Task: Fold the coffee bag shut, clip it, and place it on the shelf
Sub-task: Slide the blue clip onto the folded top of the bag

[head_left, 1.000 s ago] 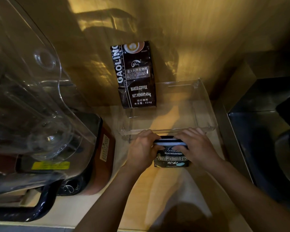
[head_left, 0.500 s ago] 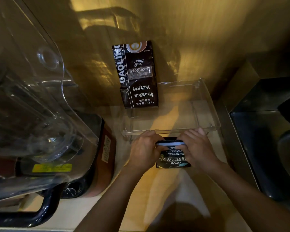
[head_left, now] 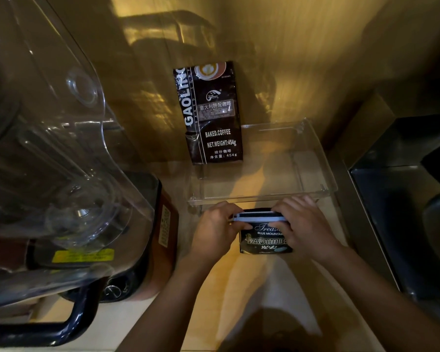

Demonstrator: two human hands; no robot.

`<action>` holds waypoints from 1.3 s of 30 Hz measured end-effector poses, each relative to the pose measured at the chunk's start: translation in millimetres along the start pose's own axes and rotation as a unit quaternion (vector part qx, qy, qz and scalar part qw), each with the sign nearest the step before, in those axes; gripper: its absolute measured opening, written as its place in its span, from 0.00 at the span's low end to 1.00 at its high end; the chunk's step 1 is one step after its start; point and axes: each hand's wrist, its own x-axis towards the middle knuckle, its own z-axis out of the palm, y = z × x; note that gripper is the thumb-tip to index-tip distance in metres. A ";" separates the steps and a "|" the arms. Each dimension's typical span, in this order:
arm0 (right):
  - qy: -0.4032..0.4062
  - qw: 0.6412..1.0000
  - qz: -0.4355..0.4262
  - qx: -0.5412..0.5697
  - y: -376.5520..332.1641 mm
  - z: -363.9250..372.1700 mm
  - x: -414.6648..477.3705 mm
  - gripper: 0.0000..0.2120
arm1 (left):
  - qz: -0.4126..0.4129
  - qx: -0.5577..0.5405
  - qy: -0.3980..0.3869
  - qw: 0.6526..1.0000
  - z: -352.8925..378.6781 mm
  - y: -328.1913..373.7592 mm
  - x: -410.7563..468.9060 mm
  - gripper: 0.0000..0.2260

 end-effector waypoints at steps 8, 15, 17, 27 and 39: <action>0.025 0.999 -0.027 -0.030 -14.0 2.6 5.3 0.12 | 0.015 0.012 0.012 1.000 1.8 2.7 -0.6 0.08; 0.060 0.998 -0.024 -0.012 -18.0 5.1 3.0 0.10 | 0.014 0.023 0.010 1.000 4.1 3.3 -0.7 0.07; 0.061 0.998 -0.025 -0.011 -18.7 3.8 2.7 0.11 | 0.017 0.028 0.013 0.999 3.9 3.7 -0.5 0.07; 0.071 0.997 -0.033 -0.015 -22.2 3.6 0.6 0.12 | 0.019 0.029 0.025 0.999 3.9 5.9 -3.6 0.07; 0.067 0.996 -0.036 -0.037 -16.2 8.8 4.2 0.07 | 0.018 0.044 0.019 0.999 4.6 0.2 -0.1 0.07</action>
